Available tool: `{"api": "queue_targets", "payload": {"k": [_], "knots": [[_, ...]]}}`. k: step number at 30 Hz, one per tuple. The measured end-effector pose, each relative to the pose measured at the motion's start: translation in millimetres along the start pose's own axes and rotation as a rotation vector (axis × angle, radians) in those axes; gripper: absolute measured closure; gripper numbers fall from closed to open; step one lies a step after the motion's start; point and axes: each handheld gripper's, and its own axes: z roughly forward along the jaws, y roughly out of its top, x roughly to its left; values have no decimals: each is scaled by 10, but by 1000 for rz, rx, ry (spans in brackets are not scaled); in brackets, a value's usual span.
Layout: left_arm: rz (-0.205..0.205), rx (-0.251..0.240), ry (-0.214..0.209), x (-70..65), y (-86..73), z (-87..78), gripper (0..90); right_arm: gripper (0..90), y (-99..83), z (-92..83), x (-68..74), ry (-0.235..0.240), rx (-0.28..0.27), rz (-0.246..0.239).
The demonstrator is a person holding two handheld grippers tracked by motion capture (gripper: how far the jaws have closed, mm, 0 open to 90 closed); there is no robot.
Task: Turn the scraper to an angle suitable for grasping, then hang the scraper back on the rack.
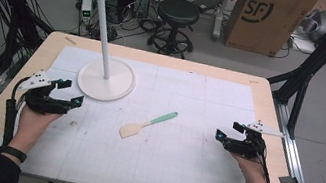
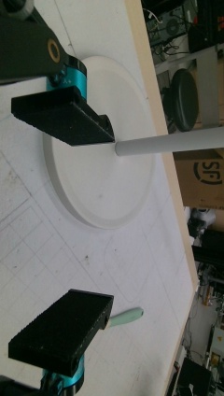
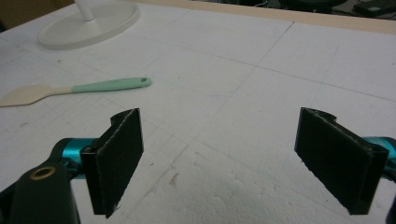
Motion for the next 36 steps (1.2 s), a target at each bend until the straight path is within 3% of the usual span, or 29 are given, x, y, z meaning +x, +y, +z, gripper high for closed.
{"api": "queue_targets", "payload": {"k": [3,7,11,16,28,34,36], "knots": [[-7,1,9,17,-10,-7,192,139,-2,-9,0,-3,6,1],[-60,-35,7,48,0,-49,193,138,-4,-14,-13,-12,7,11],[-79,-41,1,67,-2,-64,196,138,1,-9,-11,-13,1,8],[-82,-17,-7,83,-36,-71,194,139,19,1,-27,-22,-17,10],[-81,-44,-2,31,3,-92,193,139,17,-33,-56,-23,-19,21],[-88,-15,-82,-75,111,-11,188,139,18,-25,-48,-19,-17,16],[-69,1,-113,-141,155,57,187,139,16,-20,-41,-19,-12,15]]}}
